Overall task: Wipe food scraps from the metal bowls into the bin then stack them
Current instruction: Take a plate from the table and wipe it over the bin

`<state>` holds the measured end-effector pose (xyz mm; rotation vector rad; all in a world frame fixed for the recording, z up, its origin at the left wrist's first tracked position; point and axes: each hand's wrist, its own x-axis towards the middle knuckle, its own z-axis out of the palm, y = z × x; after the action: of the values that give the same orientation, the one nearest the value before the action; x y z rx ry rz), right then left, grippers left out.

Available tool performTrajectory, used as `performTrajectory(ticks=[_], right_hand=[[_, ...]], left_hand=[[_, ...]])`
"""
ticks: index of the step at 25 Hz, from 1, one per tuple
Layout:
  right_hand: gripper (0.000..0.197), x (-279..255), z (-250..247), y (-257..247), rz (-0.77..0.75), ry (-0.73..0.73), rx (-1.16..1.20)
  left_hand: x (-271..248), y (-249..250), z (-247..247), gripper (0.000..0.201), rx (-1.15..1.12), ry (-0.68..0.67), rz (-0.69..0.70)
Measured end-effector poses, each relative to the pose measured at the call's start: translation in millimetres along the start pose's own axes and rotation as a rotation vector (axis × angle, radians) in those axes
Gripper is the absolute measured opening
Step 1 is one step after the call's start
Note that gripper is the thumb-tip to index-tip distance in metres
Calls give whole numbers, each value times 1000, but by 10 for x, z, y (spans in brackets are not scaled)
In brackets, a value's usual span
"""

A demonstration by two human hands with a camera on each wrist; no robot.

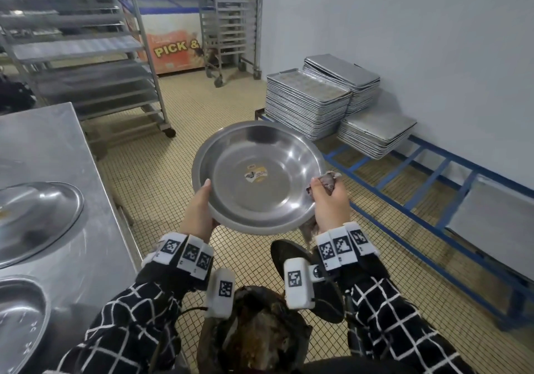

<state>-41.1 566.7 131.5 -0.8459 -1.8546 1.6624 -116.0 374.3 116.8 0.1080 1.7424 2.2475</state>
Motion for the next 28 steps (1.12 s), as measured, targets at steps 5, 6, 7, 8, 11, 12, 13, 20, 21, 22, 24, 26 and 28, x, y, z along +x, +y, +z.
performTrajectory(ticks=[5, 6, 7, 8, 11, 12, 13, 20, 21, 22, 24, 26, 28], right_hand=[[23, -65, 214, 24, 25, 70, 141], [25, -58, 186, 12, 30, 57, 136], [25, -25, 140, 16, 41, 32, 124], [25, 11, 76, 11, 53, 3, 104], [21, 184, -142, -5, 39, -152, -62], [22, 214, -189, -26, 18, -208, -131], [23, 228, -209, -50, 4, -241, -162], [22, -39, 202, -15, 73, -35, 102], [23, -72, 286, -12, 76, -7, 153], [24, -86, 346, -24, 65, 13, 179], [25, -76, 388, -61, 23, 24, 182], [30, -8, 336, -92, 12, -18, 139], [33, 99, 199, -153, 32, -107, 77]], left_hand=[[42, -186, 171, 37, 241, -189, -85], [54, -184, 140, 39, 255, -217, -96], [79, -177, 68, 45, 214, -225, -99], [104, -144, -23, 54, 138, -223, -84], [151, 34, -291, 52, -73, -280, -5], [143, 94, -332, 46, -94, -267, -28], [139, 126, -350, 41, -89, -221, -77], [90, 5, 27, 27, -90, -19, -96], [89, -50, 106, 27, -50, -58, -125], [78, -99, 167, 29, 28, -114, -153], [66, -176, 189, 31, 197, -202, -173], [84, -156, 69, 36, 233, -241, -147], [99, -61, -106, 47, 108, -266, -99]])
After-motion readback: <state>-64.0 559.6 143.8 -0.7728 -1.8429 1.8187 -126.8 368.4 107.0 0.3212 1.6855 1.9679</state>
